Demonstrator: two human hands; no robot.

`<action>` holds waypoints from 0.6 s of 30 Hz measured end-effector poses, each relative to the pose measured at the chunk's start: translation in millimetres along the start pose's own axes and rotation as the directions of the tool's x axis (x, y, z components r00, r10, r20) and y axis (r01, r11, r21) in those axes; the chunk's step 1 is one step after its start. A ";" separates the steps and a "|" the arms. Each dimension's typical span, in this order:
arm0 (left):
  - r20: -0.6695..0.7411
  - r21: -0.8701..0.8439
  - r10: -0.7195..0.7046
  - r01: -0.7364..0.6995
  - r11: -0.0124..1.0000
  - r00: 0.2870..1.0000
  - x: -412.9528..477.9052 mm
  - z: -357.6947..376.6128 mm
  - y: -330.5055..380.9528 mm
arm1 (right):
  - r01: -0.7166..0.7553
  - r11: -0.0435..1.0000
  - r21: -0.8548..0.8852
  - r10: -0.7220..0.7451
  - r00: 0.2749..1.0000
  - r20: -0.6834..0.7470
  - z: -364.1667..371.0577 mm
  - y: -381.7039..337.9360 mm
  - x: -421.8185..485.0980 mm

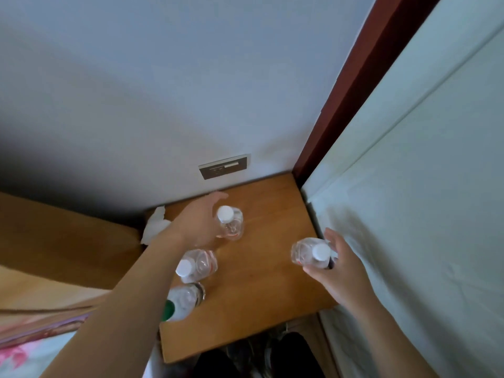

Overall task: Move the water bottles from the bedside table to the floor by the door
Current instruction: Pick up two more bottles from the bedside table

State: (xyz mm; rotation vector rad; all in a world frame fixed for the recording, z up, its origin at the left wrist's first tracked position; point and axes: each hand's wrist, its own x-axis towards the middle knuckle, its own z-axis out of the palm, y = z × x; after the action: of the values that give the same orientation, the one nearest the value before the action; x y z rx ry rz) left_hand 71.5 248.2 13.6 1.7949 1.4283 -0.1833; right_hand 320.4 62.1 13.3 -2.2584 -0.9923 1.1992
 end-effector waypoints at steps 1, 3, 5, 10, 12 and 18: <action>0.041 0.006 0.010 -0.011 1.000 0.999 5.9 -0.7 -4.3 | -0.010 1.000 0.023 0.010 1.000 0.002 3.6 5.8 2.2; 0.087 0.024 0.042 -0.044 0.999 0.995 15.9 0.1 -11.2 | -0.013 0.999 0.037 0.013 1.000 -0.002 10.7 15.0 8.4; 0.107 0.015 0.083 -0.085 0.996 0.991 23.2 3.6 -15.3 | 0.003 1.000 0.027 -0.003 1.000 -0.014 16.0 20.1 15.2; 0.116 -0.045 0.147 -0.143 0.989 0.982 33.2 12.0 -23.0 | 0.039 0.999 -0.023 -0.040 0.998 -0.053 25.3 30.0 28.9; 0.097 -0.054 0.164 -0.159 0.986 0.982 34.5 12.4 -24.2 | 0.052 0.998 -0.027 -0.054 0.996 -0.077 27.3 33.2 32.9; 0.034 -0.091 0.200 -0.196 0.976 0.979 31.2 14.1 -25.5 | 0.127 0.991 -0.038 -0.131 0.984 -0.120 26.0 18.6 37.4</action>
State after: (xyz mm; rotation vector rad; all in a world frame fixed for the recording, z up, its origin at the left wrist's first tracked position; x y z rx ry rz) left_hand 65.3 262.8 -26.1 1.8369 1.2004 -0.0552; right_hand 320.5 77.8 -33.3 -2.2236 -1.0972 0.9856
